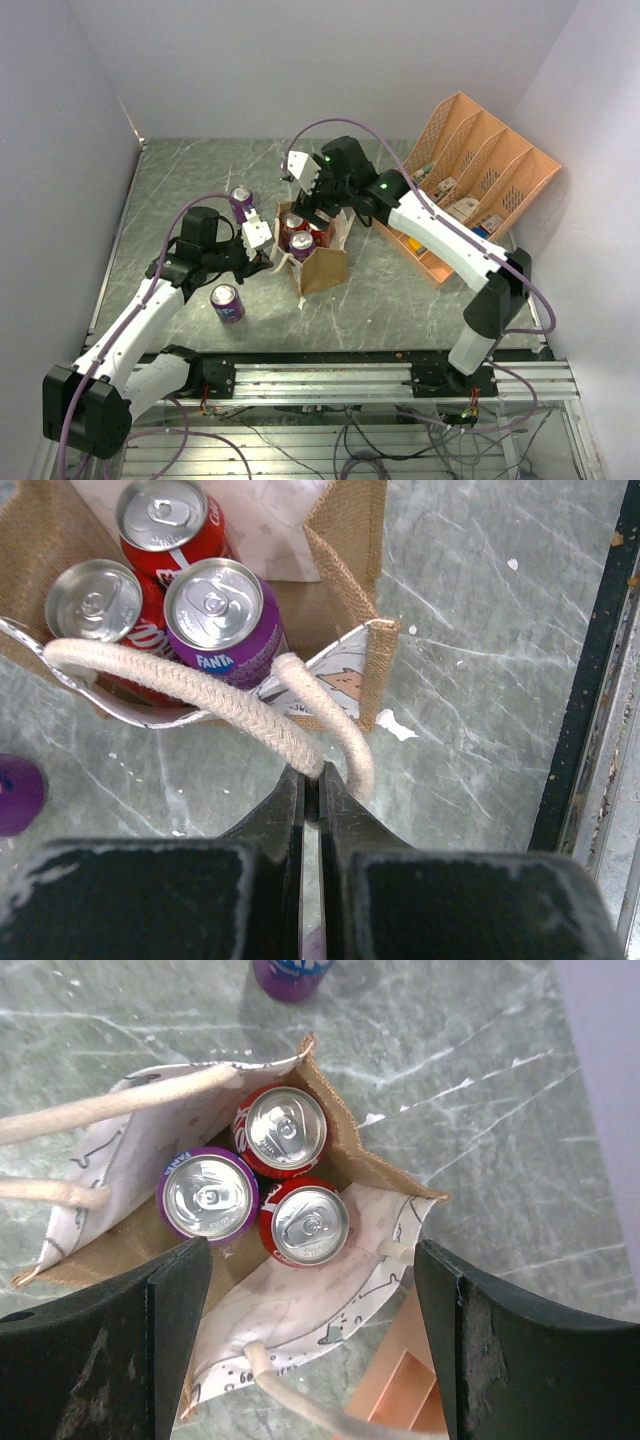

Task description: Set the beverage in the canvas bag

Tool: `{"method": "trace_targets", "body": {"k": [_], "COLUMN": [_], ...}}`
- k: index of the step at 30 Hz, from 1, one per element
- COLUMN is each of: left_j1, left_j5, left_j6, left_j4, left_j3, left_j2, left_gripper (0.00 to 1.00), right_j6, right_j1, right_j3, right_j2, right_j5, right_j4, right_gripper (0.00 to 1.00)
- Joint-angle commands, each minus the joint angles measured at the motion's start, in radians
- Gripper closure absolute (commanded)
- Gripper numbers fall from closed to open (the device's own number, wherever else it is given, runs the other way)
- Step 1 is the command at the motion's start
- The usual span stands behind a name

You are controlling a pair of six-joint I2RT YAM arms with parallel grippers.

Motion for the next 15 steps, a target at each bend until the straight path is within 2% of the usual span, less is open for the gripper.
{"method": "trace_targets", "body": {"k": [1,9,13,15], "left_j1": [-0.004,-0.004,-0.004,-0.002], "left_j5": [0.044,0.080,0.097,0.107], "left_j6": [-0.018,0.024,0.044,0.079], "left_j4": [-0.004,-0.078,-0.115,-0.166], "left_j3": [0.049,0.086,0.110,0.134], "left_j2": [-0.004,0.001,-0.005,-0.009], "left_gripper": [0.90,0.74,0.61,0.48], "right_j6": [-0.042,-0.123,-0.142,-0.148], "right_j1": [0.002,0.000,-0.012,-0.019], "right_j3": [-0.050,-0.191,-0.218,-0.207], "right_j2": [-0.104,-0.213,-0.252,-0.263], "right_j5": [-0.068,-0.197,-0.233,-0.241], "right_j4": [0.005,-0.009,-0.016,-0.037], "right_gripper": [0.18,0.18,0.19,0.19]}}
